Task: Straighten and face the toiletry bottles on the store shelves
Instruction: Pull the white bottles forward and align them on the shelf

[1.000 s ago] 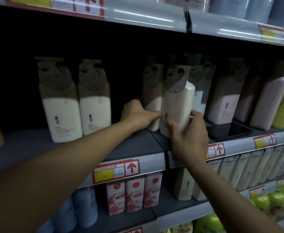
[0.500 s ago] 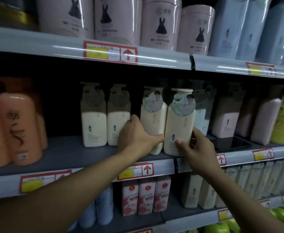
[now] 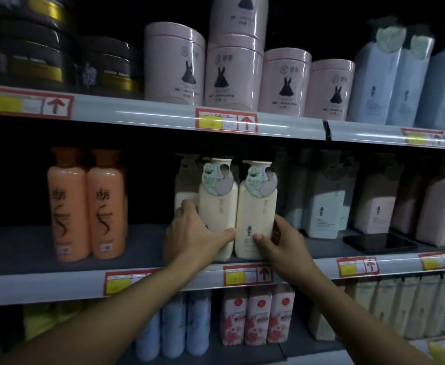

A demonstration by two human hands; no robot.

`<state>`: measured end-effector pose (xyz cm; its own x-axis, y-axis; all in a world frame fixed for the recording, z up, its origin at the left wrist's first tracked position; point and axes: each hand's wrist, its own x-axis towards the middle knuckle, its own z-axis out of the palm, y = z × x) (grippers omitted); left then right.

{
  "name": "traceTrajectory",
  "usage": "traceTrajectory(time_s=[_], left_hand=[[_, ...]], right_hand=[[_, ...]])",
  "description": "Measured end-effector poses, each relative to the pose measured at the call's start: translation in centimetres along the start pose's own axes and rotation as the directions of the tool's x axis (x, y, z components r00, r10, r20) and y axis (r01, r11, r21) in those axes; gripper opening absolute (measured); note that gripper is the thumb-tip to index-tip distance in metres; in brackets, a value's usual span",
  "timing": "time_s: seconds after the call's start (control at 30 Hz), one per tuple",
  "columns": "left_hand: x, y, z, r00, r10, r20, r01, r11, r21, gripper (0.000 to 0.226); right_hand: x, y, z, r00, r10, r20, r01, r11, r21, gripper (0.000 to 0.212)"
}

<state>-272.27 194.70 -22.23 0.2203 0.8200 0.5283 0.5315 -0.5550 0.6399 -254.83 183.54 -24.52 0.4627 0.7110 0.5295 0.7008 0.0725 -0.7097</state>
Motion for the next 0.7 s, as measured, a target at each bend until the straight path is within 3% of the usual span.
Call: traceTrajectory(time_s=[0.2,0.37,0.47,0.57,0.63,0.7], left_hand=[[0.5,-2.4,-1.9,0.998,-0.024,-0.06,0.024,1.0,0.011,0.082],[0.8,-4.4,-2.5,0.999,0.036,-0.015,-0.036,0.999,-0.026,0.086],[1.3,-5.1,-2.7,0.995,0.079,0.067,-0.075,0.995,-0.061,0.115],[3.1,-5.8,-2.6,0.977,0.04,0.21,-0.001,0.984,-0.181,0.137],[4.2,-6.4,-2.3,0.958,0.052,0.283,0.021,0.967,-0.252,0.134],[4.7,-6.8,-1.9,0.931,0.096,0.353,0.019,0.951,-0.31,0.115]], right_hand=[[0.5,-1.9,2.9,0.999,-0.004,0.04,0.005,1.0,-0.017,0.051],[0.7,-1.8,4.8,0.999,-0.024,-0.029,0.021,0.994,-0.105,0.069],[0.7,-1.6,5.1,0.996,-0.052,-0.073,0.042,0.991,-0.125,0.069],[1.0,-1.5,5.2,0.998,-0.055,-0.039,0.051,0.995,-0.09,0.073],[1.3,-1.5,4.9,0.999,-0.039,0.018,0.04,0.997,-0.067,0.074],[1.7,-1.4,4.6,0.997,-0.032,0.071,0.037,0.997,-0.07,0.076]])
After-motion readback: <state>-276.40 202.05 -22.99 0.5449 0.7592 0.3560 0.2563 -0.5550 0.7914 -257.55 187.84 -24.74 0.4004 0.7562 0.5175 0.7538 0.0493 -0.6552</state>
